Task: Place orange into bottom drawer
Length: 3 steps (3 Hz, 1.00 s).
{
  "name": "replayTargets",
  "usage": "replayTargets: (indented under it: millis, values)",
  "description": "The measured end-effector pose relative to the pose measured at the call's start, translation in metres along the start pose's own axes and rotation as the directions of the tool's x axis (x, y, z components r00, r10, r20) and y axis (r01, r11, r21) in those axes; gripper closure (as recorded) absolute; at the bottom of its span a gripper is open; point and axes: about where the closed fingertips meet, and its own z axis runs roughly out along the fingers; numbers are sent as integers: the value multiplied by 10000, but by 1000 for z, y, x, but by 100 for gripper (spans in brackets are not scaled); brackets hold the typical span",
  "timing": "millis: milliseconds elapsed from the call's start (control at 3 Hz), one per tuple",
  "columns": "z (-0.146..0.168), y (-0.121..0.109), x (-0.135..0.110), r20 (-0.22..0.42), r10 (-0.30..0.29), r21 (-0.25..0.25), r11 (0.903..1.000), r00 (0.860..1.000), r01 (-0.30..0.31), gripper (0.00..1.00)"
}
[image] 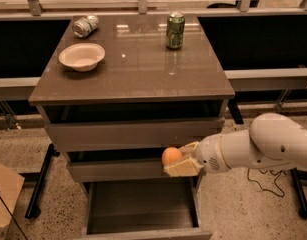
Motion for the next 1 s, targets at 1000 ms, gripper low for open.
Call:
replayTargets:
  millis: [1000]
  values:
    - [37, -16, 54, -372, 801, -138, 9966, 9961, -806, 100]
